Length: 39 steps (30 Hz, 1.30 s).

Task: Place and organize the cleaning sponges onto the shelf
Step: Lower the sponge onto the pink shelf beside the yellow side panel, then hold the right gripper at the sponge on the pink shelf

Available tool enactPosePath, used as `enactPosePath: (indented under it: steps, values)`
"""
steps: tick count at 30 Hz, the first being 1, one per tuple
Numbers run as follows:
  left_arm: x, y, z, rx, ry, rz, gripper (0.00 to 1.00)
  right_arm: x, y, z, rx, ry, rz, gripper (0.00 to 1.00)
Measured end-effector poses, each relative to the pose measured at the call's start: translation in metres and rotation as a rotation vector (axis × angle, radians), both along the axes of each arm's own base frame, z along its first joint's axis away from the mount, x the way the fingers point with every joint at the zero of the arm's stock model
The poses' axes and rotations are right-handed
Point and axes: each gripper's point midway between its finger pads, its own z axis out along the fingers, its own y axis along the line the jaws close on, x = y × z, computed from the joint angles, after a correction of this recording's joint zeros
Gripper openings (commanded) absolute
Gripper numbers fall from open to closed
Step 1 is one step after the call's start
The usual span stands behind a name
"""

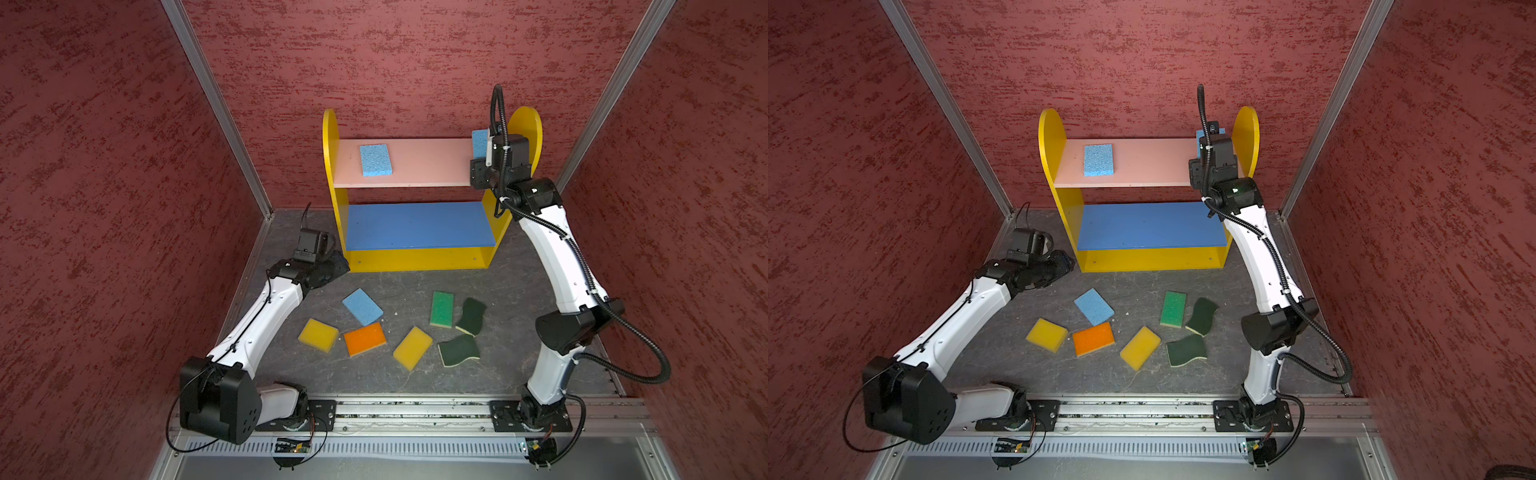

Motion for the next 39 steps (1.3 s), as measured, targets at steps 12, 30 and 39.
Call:
enactPosePath:
  steps: [12, 30, 39]
  values:
    - [0.0, 0.0, 0.001, -0.002, -0.001, 0.002, 0.6, 0.001, -0.001, 0.001, 0.001, -0.008, -0.005, 0.83]
    - [-0.004, 0.002, 0.01, -0.005, -0.026, 0.005, 0.61, 0.003, -0.002, 0.002, 0.002, -0.011, -0.008, 0.89]
    - [-0.008, 0.003, 0.012, -0.004, -0.023, 0.004, 0.6, 0.002, -0.003, 0.002, 0.0, -0.012, -0.016, 0.9]
